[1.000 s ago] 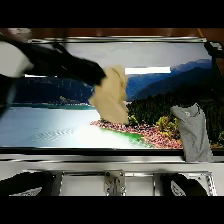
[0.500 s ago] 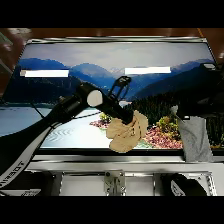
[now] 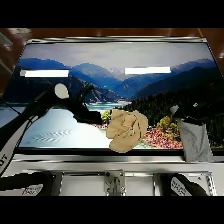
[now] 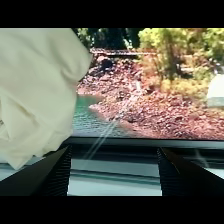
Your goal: Fold the shirts.
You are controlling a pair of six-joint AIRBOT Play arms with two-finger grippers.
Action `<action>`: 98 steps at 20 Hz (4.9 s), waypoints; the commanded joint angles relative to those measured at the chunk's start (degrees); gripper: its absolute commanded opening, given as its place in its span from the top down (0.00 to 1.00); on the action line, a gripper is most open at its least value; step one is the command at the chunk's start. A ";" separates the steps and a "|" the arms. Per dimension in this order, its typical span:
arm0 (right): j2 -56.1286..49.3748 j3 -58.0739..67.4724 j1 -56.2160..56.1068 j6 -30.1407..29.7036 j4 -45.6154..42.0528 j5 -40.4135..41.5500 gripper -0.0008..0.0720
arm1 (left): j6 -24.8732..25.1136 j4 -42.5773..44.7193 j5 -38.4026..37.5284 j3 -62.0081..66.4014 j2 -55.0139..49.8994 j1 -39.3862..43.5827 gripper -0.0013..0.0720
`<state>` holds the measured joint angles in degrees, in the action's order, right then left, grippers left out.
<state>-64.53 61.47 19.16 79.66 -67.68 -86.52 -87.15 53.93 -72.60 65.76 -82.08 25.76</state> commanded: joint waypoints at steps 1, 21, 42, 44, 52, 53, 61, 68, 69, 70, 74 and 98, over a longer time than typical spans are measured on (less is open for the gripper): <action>-6.47 -2.95 0.07 -2.43 5.20 2.19 0.11 | 4.52 -14.84 9.57 -14.40 0.74 2.89 0.00; -21.44 -6.49 -28.55 -5.33 5.66 13.90 0.18 | 5.75 -29.05 35.98 -18.10 -5.60 9.49 0.93; 18.80 29.57 -29.27 2.69 -3.28 27.36 0.90 | 2.29 18.71 14.14 39.56 32.46 -8.00 0.93; 17.18 29.57 -29.27 2.67 -5.68 18.62 0.90 | -0.59 26.23 5.03 39.45 32.74 -8.00 0.93; 0.46 20.41 -29.27 3.37 -3.21 9.42 0.90 | -2.38 27.78 1.62 12.70 32.39 -7.93 0.93; -2.43 19.21 -29.27 4.44 -3.06 12.90 0.90 | -2.73 26.45 3.74 6.97 32.37 -7.96 0.93; -27.74 18.75 -29.66 8.68 16.61 32.76 0.90 | -2.75 9.73 24.28 -19.58 22.03 -8.00 0.93; -29.68 20.06 -26.21 4.76 17.40 29.90 0.17 | -2.19 3.45 27.54 -14.91 11.10 -10.80 0.93; -28.35 20.96 -24.37 3.17 15.91 25.86 0.17 | -2.03 3.48 26.75 -13.20 11.23 -12.41 0.93; -26.69 21.70 -22.03 2.47 12.28 20.11 0.17 | -2.03 3.45 24.90 -10.95 11.23 -14.60 0.93; -21.81 16.55 -11.61 2.80 -4.79 -6.69 0.17 | -0.07 3.43 17.11 -3.61 11.23 -20.70 0.93; -20.00 -3.85 -19.91 -1.18 16.15 31.76 0.91 | 7.93 6.40 5.35 -2.64 10.99 -21.90 0.93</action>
<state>-84.53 49.19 -0.62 78.61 -48.60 -55.16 -81.28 58.04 -61.91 63.16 -70.94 5.30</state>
